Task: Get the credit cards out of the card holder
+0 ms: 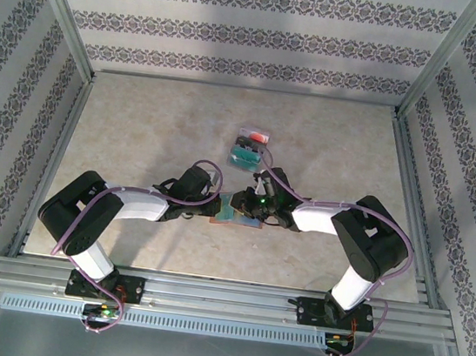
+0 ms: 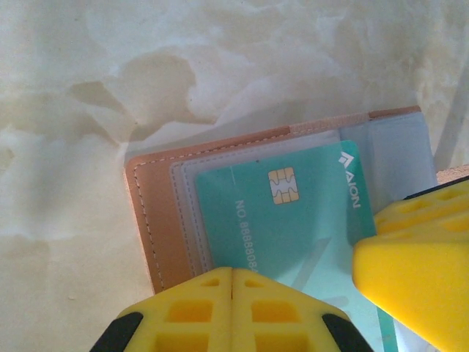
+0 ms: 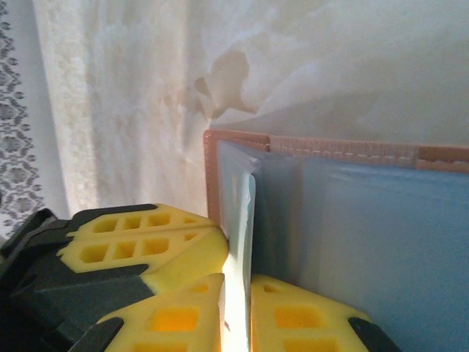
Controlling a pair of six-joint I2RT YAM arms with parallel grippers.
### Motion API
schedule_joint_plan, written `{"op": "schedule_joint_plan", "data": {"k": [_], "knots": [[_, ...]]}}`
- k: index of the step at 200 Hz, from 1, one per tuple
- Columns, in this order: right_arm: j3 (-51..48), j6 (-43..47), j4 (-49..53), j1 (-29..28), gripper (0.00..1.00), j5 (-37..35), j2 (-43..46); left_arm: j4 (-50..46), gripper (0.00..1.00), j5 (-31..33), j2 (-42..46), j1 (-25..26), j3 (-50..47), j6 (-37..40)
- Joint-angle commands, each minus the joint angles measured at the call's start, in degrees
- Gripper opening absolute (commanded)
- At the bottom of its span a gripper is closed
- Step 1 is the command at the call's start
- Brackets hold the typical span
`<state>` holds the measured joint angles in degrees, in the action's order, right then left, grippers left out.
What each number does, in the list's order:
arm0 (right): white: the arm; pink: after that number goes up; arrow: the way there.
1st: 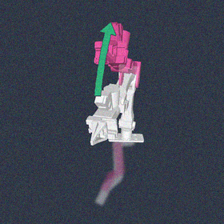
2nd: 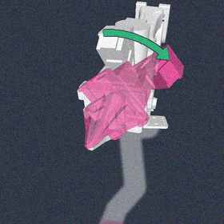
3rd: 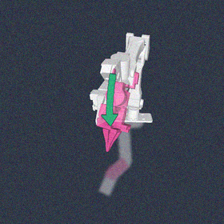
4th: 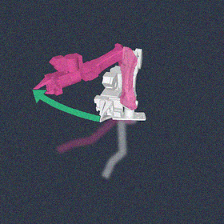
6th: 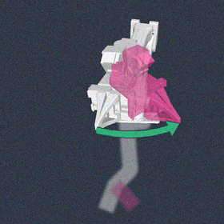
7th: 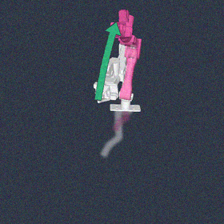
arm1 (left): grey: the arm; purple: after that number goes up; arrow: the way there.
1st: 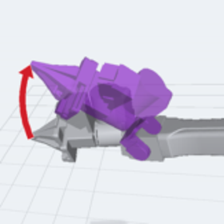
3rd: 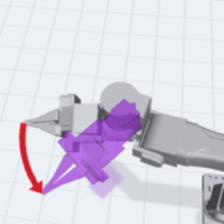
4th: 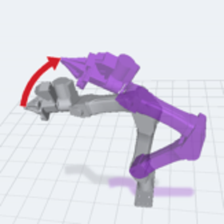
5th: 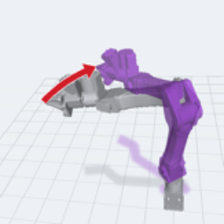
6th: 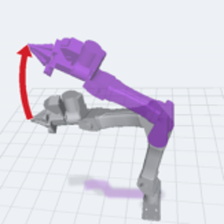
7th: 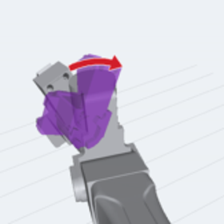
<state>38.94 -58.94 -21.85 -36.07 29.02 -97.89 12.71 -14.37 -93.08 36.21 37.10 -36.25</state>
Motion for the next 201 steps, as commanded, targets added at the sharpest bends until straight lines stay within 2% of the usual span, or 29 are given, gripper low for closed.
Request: {"op": "schedule_joint_plan", "data": {"k": [1,32,117,201], "knots": [[-0.9,-2.5,-9.6,0.7,0.16,4.0,0.3,0.1,0.08,0.0,-1.0,-0.3,-1.0,-0.4],[-1.9,-2.9,-11.0,1.5,0.16,4.8,0.8,-0.1,0.11,0.1,-1.1,-0.3,-0.9,-0.4],[-5.2,-3.2,-12.2,3.6,0.11,4.4,2.8,-0.7,0.1,0.1,-1.3,-0.3,-0.4,-0.4],[-3.6,-5.6,-17.3,2.5,0.15,6.4,-0.8,-0.8,0.04,-0.8,-2.5,-0.3,0.6,-0.3]]}}
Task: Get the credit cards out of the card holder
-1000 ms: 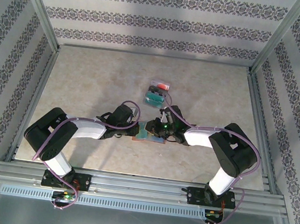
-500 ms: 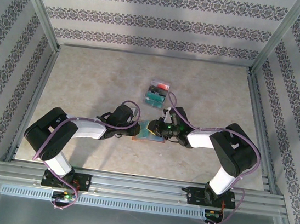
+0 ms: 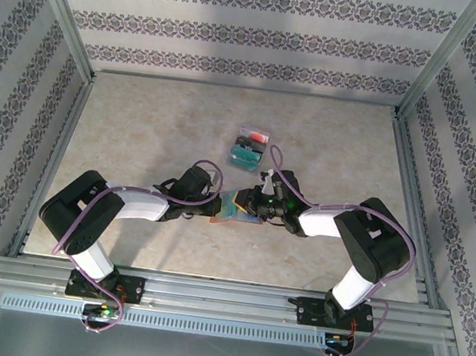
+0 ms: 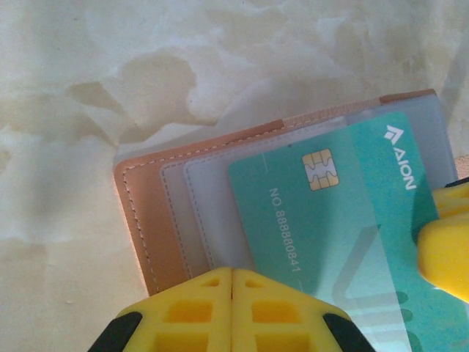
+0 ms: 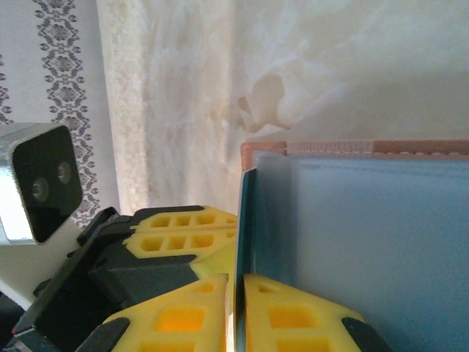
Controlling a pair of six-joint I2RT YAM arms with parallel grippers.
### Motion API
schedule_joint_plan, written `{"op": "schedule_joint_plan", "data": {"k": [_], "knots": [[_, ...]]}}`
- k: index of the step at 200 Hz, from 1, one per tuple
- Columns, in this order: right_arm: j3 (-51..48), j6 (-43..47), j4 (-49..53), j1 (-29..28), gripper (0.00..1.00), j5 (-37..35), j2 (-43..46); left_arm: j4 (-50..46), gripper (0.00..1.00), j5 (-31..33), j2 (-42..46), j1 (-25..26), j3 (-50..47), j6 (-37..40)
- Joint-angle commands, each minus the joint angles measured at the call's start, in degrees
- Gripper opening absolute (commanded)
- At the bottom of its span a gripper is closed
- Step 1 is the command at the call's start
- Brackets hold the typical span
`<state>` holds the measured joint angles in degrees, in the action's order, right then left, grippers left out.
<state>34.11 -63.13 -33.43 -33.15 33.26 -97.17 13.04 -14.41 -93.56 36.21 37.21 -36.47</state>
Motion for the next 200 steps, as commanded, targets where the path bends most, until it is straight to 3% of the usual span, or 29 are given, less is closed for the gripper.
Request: {"op": "schedule_joint_plan", "data": {"k": [1,61,101,200], "knots": [[1.2,-1.5,-5.8,-0.4,0.15,2.2,-1.6,-1.1,0.04,-0.8,-2.1,-0.3,0.5,-0.1],[1.8,-2.6,-8.1,-0.8,0.17,3.0,-4.0,-1.4,0.04,-0.6,-1.9,-0.3,0.7,-0.1],[0.2,-1.8,-7.6,0.3,0.09,1.8,-1.8,-2.1,0.03,0.1,-1.7,-0.3,0.7,-0.1],[-2.1,1.2,-2.7,3.2,0.09,0.8,1.9,-3.9,0.0,1.3,-0.7,-1.8,0.2,0.6]]}}
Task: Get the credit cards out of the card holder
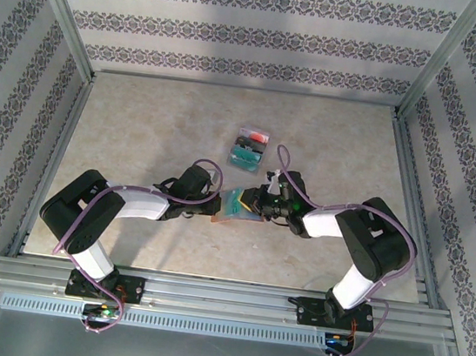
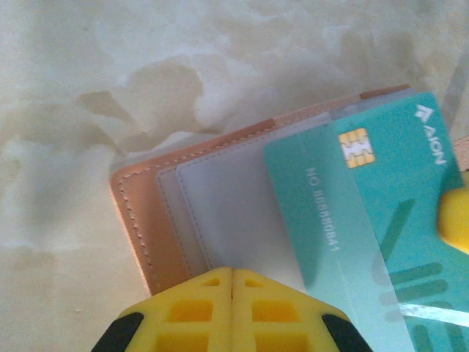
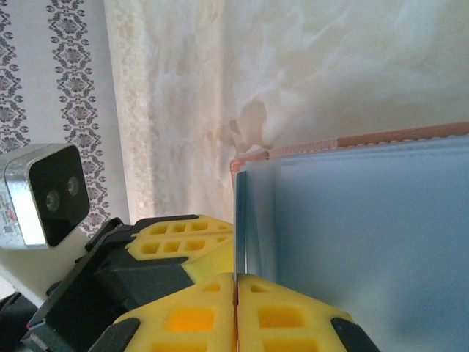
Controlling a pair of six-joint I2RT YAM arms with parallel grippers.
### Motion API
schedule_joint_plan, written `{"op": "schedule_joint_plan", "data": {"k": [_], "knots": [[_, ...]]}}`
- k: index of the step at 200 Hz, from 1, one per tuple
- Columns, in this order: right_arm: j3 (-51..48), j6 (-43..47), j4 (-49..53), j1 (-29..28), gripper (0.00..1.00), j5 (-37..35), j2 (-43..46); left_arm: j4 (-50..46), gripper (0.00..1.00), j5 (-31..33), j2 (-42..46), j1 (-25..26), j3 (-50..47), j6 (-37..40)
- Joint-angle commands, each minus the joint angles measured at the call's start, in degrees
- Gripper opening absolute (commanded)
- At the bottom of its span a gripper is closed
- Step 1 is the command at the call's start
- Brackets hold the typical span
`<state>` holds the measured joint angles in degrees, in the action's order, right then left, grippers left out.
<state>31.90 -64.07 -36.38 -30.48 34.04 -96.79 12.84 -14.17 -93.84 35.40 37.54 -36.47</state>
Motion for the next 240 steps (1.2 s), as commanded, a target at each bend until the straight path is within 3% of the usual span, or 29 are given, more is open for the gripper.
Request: {"op": "schedule_joint_plan", "data": {"k": [1,44,66,122,207,240], "knots": [[0.1,2.2,0.2,0.5,0.09,0.0,1.5,-3.7,0.0,1.1,-0.4,-1.1,-0.1,0.6],[2.0,1.5,-0.8,-1.8,0.19,0.3,-1.1,-3.4,0.0,0.2,-1.2,-1.1,0.5,0.7],[3.1,1.2,-1.5,-2.7,0.2,0.4,-2.3,-3.3,0.0,0.0,-1.3,-1.1,0.5,0.5],[2.9,3.0,0.6,-2.8,0.04,-1.3,-1.7,-3.6,0.0,1.0,-0.2,-1.2,-0.3,0.5],[10.3,19.0,32.0,-1.8,0.04,-9.3,8.9,-5.0,0.01,2.8,2.2,-3.8,-1.3,1.6],[17.5,28.1,45.8,-1.6,0.01,-13.9,10.6,-5.1,0.1,2.6,3.6,-4.4,-1.2,2.1]]}}
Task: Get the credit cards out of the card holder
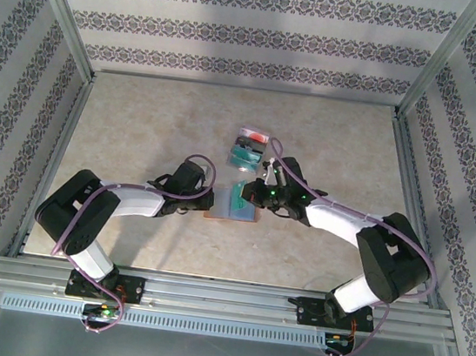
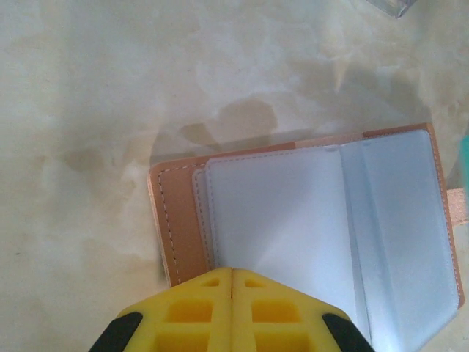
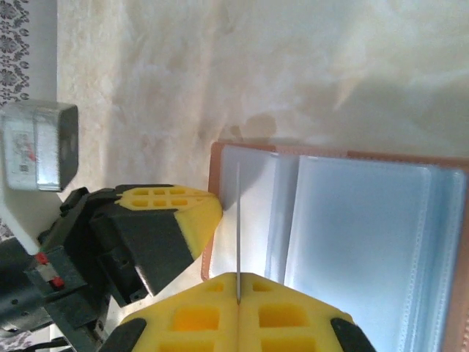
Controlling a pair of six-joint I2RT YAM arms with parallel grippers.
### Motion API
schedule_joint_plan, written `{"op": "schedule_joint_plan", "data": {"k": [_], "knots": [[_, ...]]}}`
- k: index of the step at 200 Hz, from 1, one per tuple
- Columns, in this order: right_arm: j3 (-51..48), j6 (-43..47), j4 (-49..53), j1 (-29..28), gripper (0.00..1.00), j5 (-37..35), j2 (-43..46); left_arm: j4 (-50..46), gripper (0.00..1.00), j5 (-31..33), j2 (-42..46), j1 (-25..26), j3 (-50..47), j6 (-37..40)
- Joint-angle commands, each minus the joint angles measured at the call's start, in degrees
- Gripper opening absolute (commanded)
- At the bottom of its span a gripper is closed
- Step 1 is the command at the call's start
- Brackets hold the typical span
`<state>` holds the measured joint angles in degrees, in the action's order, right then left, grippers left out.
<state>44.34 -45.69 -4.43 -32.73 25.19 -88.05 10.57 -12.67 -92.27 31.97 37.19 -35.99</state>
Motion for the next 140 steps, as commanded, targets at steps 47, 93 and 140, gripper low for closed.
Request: {"op": "schedule_joint_plan", "data": {"k": [47,93,140], "knots": [[17.9,24.1,28.5,1.7,0.0,-12.2,0.5,-6.4,0.34,2.4,6.1,-1.0,0.2,3.1],[28.4,38.0,34.3,2.9,0.0,-14.9,-3.6,-9.4,0.64,5.3,11.8,-1.6,0.7,3.5],[39.1,53.8,37.8,3.8,0.0,-11.4,-11.4,-12.2,0.99,9.7,15.6,-2.9,0.7,3.6]]}}
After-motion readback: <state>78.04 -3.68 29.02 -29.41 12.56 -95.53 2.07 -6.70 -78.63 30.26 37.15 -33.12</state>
